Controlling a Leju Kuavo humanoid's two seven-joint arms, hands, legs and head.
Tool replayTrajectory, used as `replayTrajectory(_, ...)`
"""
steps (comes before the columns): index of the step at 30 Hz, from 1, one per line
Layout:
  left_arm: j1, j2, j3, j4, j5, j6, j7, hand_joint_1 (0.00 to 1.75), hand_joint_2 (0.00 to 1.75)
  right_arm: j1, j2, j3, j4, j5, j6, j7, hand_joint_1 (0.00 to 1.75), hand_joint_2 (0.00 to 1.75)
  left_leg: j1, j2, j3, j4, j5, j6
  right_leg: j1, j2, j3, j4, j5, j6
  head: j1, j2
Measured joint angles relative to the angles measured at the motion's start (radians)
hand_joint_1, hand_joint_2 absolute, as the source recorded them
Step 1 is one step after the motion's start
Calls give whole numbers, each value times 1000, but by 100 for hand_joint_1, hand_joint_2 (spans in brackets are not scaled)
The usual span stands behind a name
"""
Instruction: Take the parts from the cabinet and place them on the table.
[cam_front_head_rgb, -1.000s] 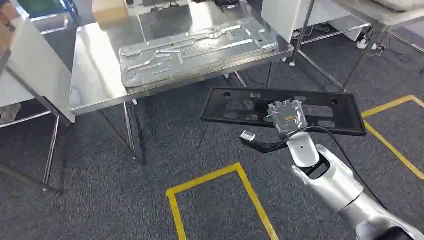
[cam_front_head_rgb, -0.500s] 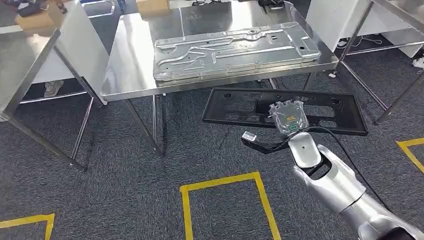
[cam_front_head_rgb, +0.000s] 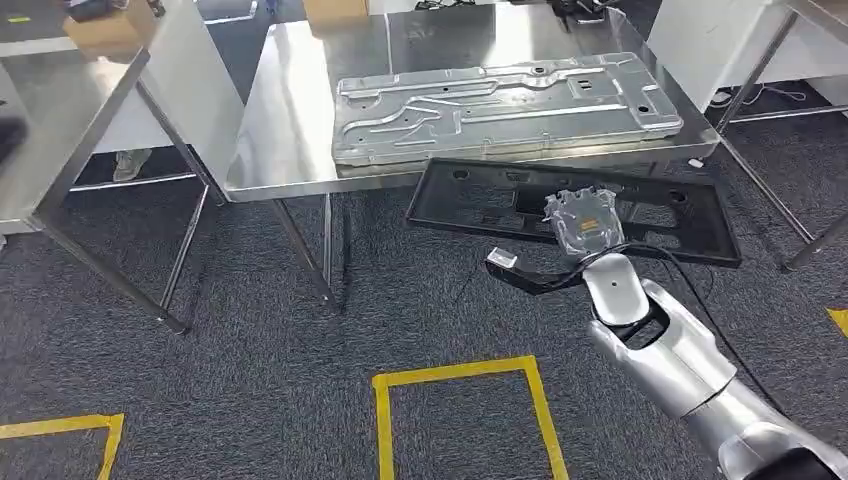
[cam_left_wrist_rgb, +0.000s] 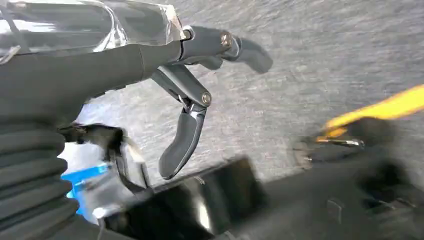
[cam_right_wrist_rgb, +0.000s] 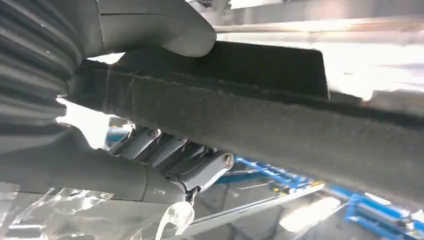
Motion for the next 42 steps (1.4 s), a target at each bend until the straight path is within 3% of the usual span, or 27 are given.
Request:
replayTrajectory(1, 0, 2, 3, 0, 0, 0, 0, 0, 175, 3, 0, -2, 0, -5, 0, 0, 175, 175, 7, 1, 23, -35, 4, 2, 6, 1, 12, -10, -3, 3, 0, 0)
replayTrajectory(2, -2, 2, 5, 0, -1, 0, 0, 0, 175, 3, -6, -4, 0, -8, -2, 3, 175, 175, 15, -3, 48, -61, 9, -5, 8, 8, 9, 9, -8, 2, 1, 0)
replayTrajectory(5, -6, -5, 11, 0, 1, -2, 10, 0, 175, -1, -17, -10, 2, -16, -15, 10, 175, 175, 16, -9, 68, -64, -4, -1, 10, 21, -126, 234, -85, 8, 2, 0)
replayTrajectory(6, -5, -6, 12, 0, 3, -5, 16, 0, 175, 1, -19, -10, 4, -18, -16, 10, 175, 175, 15, -12, 72, -61, -10, -1, 11, 22, -173, 296, -91, 11, 2, 0)
replayTrajectory(7, -2, -8, 13, 0, 5, -5, 18, 0, 175, 3, -22, -10, 5, -18, -16, 10, 175, 175, 15, -15, 75, -58, -16, -2, 12, 22, -198, 307, -72, 12, 2, 0)
replayTrajectory(9, 1, -8, 15, 0, 8, -6, 20, 0, 175, 3, -27, -10, 8, -19, -19, 16, 175, 175, 14, -21, 84, -47, -31, -6, 12, 22, -174, 196, 22, 11, 2, 0)
replayTrajectory(11, 0, -8, 17, 0, 7, -7, 19, 0, 175, -1, -31, -15, 8, -23, -24, 23, 175, 175, 13, -23, 84, -27, -50, -12, 15, 24, -105, 22, 115, 4, 2, 0)
replayTrajectory(12, -2, -8, 18, 0, 5, -8, 19, 0, 175, -6, -32, -16, 8, -26, -28, 24, 175, 175, 4, -24, 79, -12, -62, -17, 18, 29, -98, 6, 112, -6, 1, 0)
replayTrajectory(16, -1, -8, 18, 0, 0, -9, 18, 0, 175, -10, -35, -25, 8, -28, -29, 27, 175, 175, 8, -24, 78, -8, -79, -28, 19, 27, -97, 4, 106, -20, 1, 0)
replayTrajectory(18, -3, -3, 18, 0, -2, -9, 18, 0, 175, -14, -36, -26, 8, -29, -29, 27, 175, 175, 11, -20, 60, 39, -110, -54, 6, 26, -92, 0, 107, -25, 1, 0)
replayTrajectory(20, -5, -3, 18, 0, -7, -11, 18, 0, 175, -15, -36, -27, 8, -29, -30, 27, 175, 175, 39, -17, -29, 216, -199, -81, 2, 26, -92, 0, 104, -27, 1, 0)
replayTrajectory(22, -4, -3, 18, 0, -7, -12, 17, 0, 175, -14, -37, -27, 8, -29, -30, 27, 175, 175, 58, -15, -101, 349, -239, -95, -3, 25, -92, 1, 100, -23, 1, 0)
replayTrajectory(23, -4, -2, 18, 0, -7, -11, 17, 0, 175, -14, -37, -27, 8, -30, -30, 27, 175, 175, 63, -15, -109, 357, -232, -100, -7, 25, -91, 1, 99, -20, 1, 0)
replayTrajectory(24, -6, -2, 18, 0, -8, -11, 17, 0, 175, -14, -37, -27, 8, -30, -30, 27, 175, 175, 72, -13, -88, 303, -195, -109, -12, 25, -89, 1, 96, -16, 1, 0)
replayTrajectory(25, -7, -2, 18, 0, -8, -11, 17, 0, 175, -14, -37, -27, 8, -29, -30, 27, 175, 175, 77, -11, -52, 225, -153, -115, -16, 25, -85, 1, 94, -11, 1, 0)
replayTrajectory(27, -6, -1, 18, 0, -8, -11, 17, 0, 175, -16, -37, -28, 8, -29, -30, 27, 175, 175, 85, -3, 56, 3, -57, -123, -26, 24, -73, 1, 88, 1, 1, 0)
replayTrajectory(28, -7, -2, 18, 0, -8, -11, 17, 0, 175, -18, -37, -29, 8, -29, -30, 28, 175, 175, 78, -4, 58, -1, -70, -126, -25, 24, -69, -8, 90, 8, 1, 0)
replayTrajectory(29, -8, -2, 18, 0, -9, -10, 17, 0, 175, -19, -37, -29, 8, -30, -30, 29, 175, 175, 69, -6, 59, -12, -64, -119, -24, 25, -69, -9, 92, 18, 1, 0)
replayTrajectory(33, -5, -1, 18, 0, -9, -6, 17, 0, 175, -20, -37, -30, 8, -36, -33, 32, 175, 175, 66, -11, 61, -3, -64, -86, -27, 25, -65, -19, 92, 43, 1, 0)
replayTrajectory(34, -4, -2, 18, 0, -9, -5, 17, 0, 175, -20, -42, -33, 8, -36, -33, 34, 175, 175, 67, -11, 67, -6, -63, -77, -28, 23, -71, 8, 72, 41, 1, 0)
replayTrajectory(35, -4, -2, 18, 0, -9, -5, 17, 0, 175, -20, -42, -36, 8, -36, -33, 36, 175, 175, 64, -11, 68, -6, -65, -67, -23, 24, -94, 57, 44, 34, 2, 0)
replayTrajectory(37, -5, -2, 18, 0, -8, -6, 17, 0, 175, -19, -44, -38, 8, -36, -35, 38, 175, 175, 54, -10, 71, -5, -68, -51, -7, 25, -198, 266, -44, 24, 1, 0)
replayTrajectory(38, -4, -2, 18, 0, -8, -7, 17, 0, 175, -18, -46, -38, 8, -36, -35, 38, 175, 175, 48, -11, 72, -5, -70, -48, -2, 25, -230, 326, -60, 21, 1, 0)
replayTrajectory(39, -2, -2, 18, 0, -8, -8, 17, 0, 175, -15, -47, -38, 8, -37, -35, 38, 175, 175, 42, -13, 75, -5, -72, -45, 4, 25, -252, 360, -58, 15, 1, 0)
replayTrajectory(40, 0, -2, 18, 0, -8, -8, 17, 0, 175, -14, -47, -38, 8, -37, -34, 38, 175, 175, 37, -16, 79, -5, -74, -42, 9, 25, -240, 324, -28, 5, 2, 0)
replayTrajectory(41, 1, -2, 18, 0, -8, -8, 17, 0, 175, -15, -49, -38, 8, -37, -35, 38, 175, 175, 34, -18, 83, -5, -76, -39, 13, 25, -215, 272, 3, -2, 1, 0)
replayTrajectory(42, 1, -2, 18, 0, -8, -8, 17, 0, 175, -16, -49, -39, 8, -37, -35, 39, 175, 175, 31, -19, 88, -4, -80, -40, 17, 25, -169, 174, 53, -12, 1, 0)
